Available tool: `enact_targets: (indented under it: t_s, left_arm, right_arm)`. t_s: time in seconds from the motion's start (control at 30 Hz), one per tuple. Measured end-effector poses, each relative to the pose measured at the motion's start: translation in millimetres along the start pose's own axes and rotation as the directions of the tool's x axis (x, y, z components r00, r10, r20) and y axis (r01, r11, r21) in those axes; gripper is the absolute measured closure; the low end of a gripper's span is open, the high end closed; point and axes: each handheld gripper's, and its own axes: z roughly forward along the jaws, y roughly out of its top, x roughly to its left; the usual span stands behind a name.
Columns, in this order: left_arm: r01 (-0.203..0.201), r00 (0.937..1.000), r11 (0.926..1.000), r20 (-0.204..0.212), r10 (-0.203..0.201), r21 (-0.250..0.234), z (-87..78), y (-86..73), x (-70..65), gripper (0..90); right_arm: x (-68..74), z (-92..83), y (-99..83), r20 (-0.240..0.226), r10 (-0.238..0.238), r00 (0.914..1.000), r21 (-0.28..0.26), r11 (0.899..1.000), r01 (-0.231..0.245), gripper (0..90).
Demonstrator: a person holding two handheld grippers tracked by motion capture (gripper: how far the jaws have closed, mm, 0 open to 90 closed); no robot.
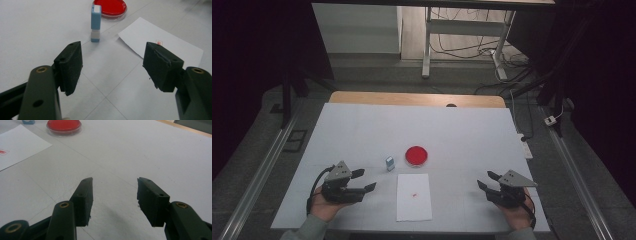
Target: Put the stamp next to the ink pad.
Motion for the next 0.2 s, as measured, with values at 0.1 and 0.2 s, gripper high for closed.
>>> enact_targets:
  t_s: [0.1, 0.2]
  left_arm:
    - [0.001, 1.0000, 1.0000, -0.003, -0.001, 0.000, 0.3, -0.1, 0.2, 32.5]
    - [0.002, 1.0000, 1.0000, -0.006, -0.002, 0.001, 0.5, -0.3, 1.1, 32.1]
  right_arm:
    - [0.3, 0.5, 0.0, -0.002, -0.003, 1.0000, 0.001, 1.000, 0.003, 46.4]
    - [0.5, 0.8, 0.0, -0.008, -0.003, 1.0000, -0.005, 1.000, 0.003, 46.2]
